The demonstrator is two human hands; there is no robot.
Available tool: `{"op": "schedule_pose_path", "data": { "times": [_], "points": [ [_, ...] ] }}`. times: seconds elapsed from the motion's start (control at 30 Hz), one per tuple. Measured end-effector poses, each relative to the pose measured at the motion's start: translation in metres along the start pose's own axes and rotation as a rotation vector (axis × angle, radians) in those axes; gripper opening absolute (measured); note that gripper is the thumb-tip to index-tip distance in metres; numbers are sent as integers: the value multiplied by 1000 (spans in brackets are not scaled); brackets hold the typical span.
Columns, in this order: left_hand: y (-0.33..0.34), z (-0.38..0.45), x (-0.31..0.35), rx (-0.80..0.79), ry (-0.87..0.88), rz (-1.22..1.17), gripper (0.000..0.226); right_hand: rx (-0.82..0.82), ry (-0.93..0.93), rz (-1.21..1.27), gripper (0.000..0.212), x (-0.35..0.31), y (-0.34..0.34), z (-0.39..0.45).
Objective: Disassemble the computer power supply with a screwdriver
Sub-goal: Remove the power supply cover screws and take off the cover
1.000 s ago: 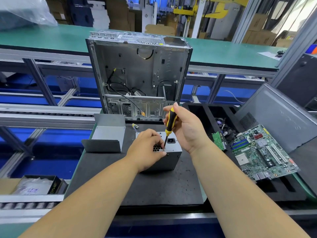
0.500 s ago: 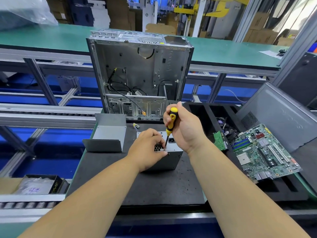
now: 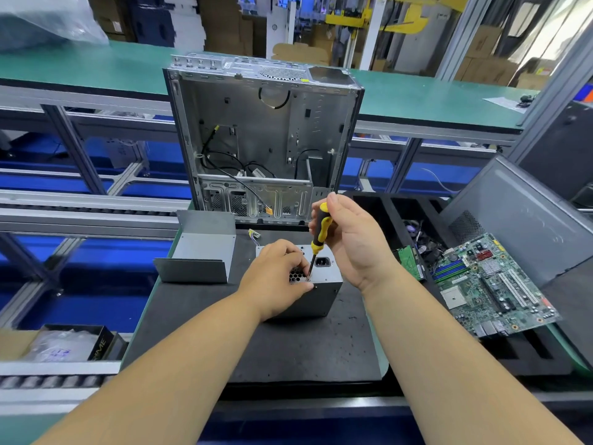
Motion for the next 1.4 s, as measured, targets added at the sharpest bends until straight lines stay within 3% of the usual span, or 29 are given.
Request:
{"op": "schedule_pose_path", "data": {
  "times": [0.2, 0.47, 0.73, 0.9, 1.1, 1.4],
  "points": [
    [-1, -1, 2, 11, 0, -8, 17, -46, 15, 123, 57, 8, 10, 2],
    [0, -1, 1, 6, 3, 0, 17, -48, -49, 94, 21, 9, 4, 1],
    [2, 0, -1, 2, 4, 0, 17, -11, 30, 134, 46, 4, 3, -1],
    [2, 0, -1, 9, 9, 6, 18, 0, 22, 179, 46, 9, 9, 0],
    [2, -1, -1, 13, 7, -1, 20, -36, -16, 123, 24, 8, 4, -3],
    [0, -1, 1, 7, 2, 0, 20, -31, 56, 108, 39, 2, 2, -3]
  ]
}}
Point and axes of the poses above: each hand's wrist, its own z-axis towards the middle knuckle, its own y-axis out of the palm, x = y × z, the point moved 1 cm from there along z, towards the middle knuckle, and after that the axes turned 3 degrees about z, right-handed, at the moved point
